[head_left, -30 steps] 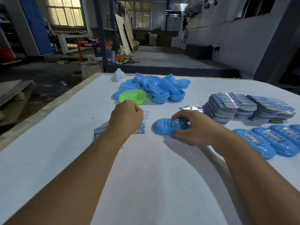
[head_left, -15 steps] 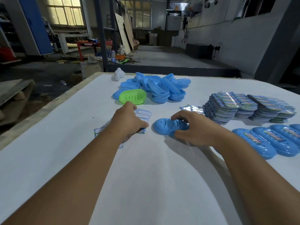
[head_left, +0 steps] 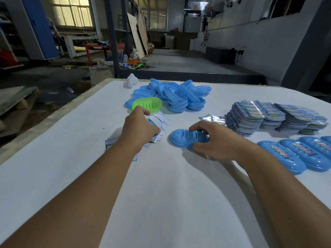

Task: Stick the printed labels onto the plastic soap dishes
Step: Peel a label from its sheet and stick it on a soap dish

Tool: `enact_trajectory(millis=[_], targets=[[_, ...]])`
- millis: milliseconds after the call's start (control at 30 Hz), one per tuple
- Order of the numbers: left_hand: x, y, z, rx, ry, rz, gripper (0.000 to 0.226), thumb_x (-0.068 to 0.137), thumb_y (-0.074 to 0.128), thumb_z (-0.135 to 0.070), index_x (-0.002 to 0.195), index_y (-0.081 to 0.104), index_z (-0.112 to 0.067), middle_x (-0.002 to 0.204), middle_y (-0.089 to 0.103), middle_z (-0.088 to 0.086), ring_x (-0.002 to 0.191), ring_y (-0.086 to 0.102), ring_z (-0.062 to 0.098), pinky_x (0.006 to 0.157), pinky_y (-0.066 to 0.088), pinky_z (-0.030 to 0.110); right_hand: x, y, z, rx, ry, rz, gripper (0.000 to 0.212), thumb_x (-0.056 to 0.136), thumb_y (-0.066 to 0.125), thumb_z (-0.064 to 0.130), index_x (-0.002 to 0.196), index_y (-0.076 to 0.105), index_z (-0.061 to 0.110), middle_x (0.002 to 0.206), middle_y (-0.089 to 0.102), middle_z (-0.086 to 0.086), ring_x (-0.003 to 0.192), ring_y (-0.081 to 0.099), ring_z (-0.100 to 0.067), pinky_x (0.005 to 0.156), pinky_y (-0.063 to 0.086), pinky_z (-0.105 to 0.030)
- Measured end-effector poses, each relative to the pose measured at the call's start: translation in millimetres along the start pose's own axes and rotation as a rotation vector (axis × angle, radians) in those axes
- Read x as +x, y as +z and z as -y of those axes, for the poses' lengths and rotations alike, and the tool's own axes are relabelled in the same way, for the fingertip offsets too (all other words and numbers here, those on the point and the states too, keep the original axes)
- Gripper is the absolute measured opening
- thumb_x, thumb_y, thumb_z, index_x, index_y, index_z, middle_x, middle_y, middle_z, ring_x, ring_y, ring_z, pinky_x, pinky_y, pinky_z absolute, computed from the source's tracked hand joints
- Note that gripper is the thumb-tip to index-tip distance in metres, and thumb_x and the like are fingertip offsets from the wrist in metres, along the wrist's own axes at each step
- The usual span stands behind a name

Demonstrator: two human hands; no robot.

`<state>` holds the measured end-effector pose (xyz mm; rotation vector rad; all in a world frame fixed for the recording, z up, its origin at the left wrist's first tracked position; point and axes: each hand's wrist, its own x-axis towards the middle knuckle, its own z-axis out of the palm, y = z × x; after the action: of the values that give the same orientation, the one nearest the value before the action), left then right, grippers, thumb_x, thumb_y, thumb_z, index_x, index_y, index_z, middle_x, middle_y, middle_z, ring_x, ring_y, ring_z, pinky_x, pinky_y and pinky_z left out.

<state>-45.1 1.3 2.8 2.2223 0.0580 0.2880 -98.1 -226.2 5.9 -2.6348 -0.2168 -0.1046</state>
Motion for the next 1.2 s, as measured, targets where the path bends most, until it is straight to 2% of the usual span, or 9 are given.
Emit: enact_trajectory(millis=[133,333,467,600,700,767,867,967,1200], targets=[[3.0,-0.7,3.1,0.047,0.039,-0.074,0.055,0.071,0.086,-0.026,0.118,0.058,-0.018,0.111,0.064,0.003,0.101,0.063,0.024,0.086,0.054,0.036,-0.5,0.1,0.6,-0.011,-0.003,-0.006,0.044,0.076,0.074,0.045,0.118,0.059,0.04,0.109,0.065,0.015,0.097,0.063,-0.009,0.087,0.055,-0.035],[5.0,-2.3,6.4,0.146,0.065,-0.147,0.053,0.081,0.075,-0.018,0.129,0.053,-0.011,0.117,0.063,0.007,0.109,0.06,0.029,0.083,0.044,0.031,-0.7,0.2,0.7,-0.011,-0.005,-0.003,0.045,0.076,0.074,0.049,0.117,0.06,0.041,0.107,0.065,0.017,0.096,0.062,-0.008,0.086,0.055,-0.034],[6.9,-3.0,7.2,0.187,0.093,-0.152,0.028,0.09,0.065,-0.017,0.116,0.06,-0.009,0.106,0.064,0.007,0.101,0.059,0.03,0.078,0.042,0.031,-1.2,-0.2,2.1,-0.017,-0.004,0.0,0.046,0.076,0.074,0.049,0.118,0.06,0.04,0.108,0.065,0.017,0.097,0.062,-0.008,0.086,0.055,-0.033],[1.3,-6.1,0.3,0.183,0.105,-0.194,0.019,0.089,0.063,-0.032,0.103,0.068,-0.02,0.1,0.069,0.003,0.1,0.06,0.029,0.087,0.053,0.042,-0.4,-0.2,1.4,-0.014,0.008,0.007,0.048,0.076,0.074,0.049,0.12,0.059,0.042,0.112,0.064,0.017,0.098,0.062,-0.008,0.086,0.053,-0.032],[0.1,-6.9,-8.5,-0.038,0.129,-0.195,0.012,0.084,0.065,-0.028,0.079,0.064,-0.018,0.074,0.063,0.0,0.069,0.063,0.012,0.062,0.056,0.032,1.7,0.2,0.7,0.005,0.049,-0.06,0.057,0.077,0.072,0.056,0.13,0.057,0.041,0.122,0.059,0.017,0.109,0.057,-0.009,0.088,0.047,-0.029],[-2.9,-4.5,-16.2,-0.239,0.116,-0.112,0.026,0.082,0.069,-0.022,0.064,0.052,-0.013,0.058,0.048,-0.003,0.045,0.048,0.007,0.048,0.042,0.025,3.6,-0.1,1.5,0.164,0.046,-0.169,0.058,0.08,0.073,0.055,0.132,0.059,0.036,0.125,0.058,0.016,0.115,0.056,-0.007,0.096,0.047,-0.03],[-12.5,1.6,-26.1,-0.453,0.061,0.111,0.004,0.082,0.076,-0.015,0.083,0.073,-0.012,0.071,0.073,-0.008,0.066,0.07,0.007,0.065,0.056,0.025,4.9,-1.2,6.0,0.526,0.025,-0.222,0.052,0.082,0.08,0.044,0.129,0.063,0.029,0.118,0.071,0.012,0.106,0.067,-0.003,0.091,0.054,-0.024],[-22.1,8.9,-29.4,-0.561,0.079,0.269,0.017,0.081,0.078,-0.005,0.098,0.076,-0.008,0.089,0.078,0.004,0.087,0.075,0.022,0.078,0.061,0.029,6.8,-0.5,10.1,0.669,0.01,-0.19,0.04,0.087,0.079,0.027,0.124,0.064,0.024,0.095,0.079,0.011,0.086,0.074,-0.002,0.071,0.056,-0.018],[-20.4,7.7,-32.0,-0.507,0.057,0.241,0.026,0.082,0.074,-0.011,0.104,0.07,-0.023,0.082,0.077,0.005,0.067,0.066,0.008,0.047,0.041,0.014,11.7,-3.0,7.5,0.686,0.062,-0.312,0.024,0.09,0.075,0.016,0.11,0.066,0.026,0.076,0.078,0.011,0.062,0.069,0.0,0.054,0.052,-0.021]])
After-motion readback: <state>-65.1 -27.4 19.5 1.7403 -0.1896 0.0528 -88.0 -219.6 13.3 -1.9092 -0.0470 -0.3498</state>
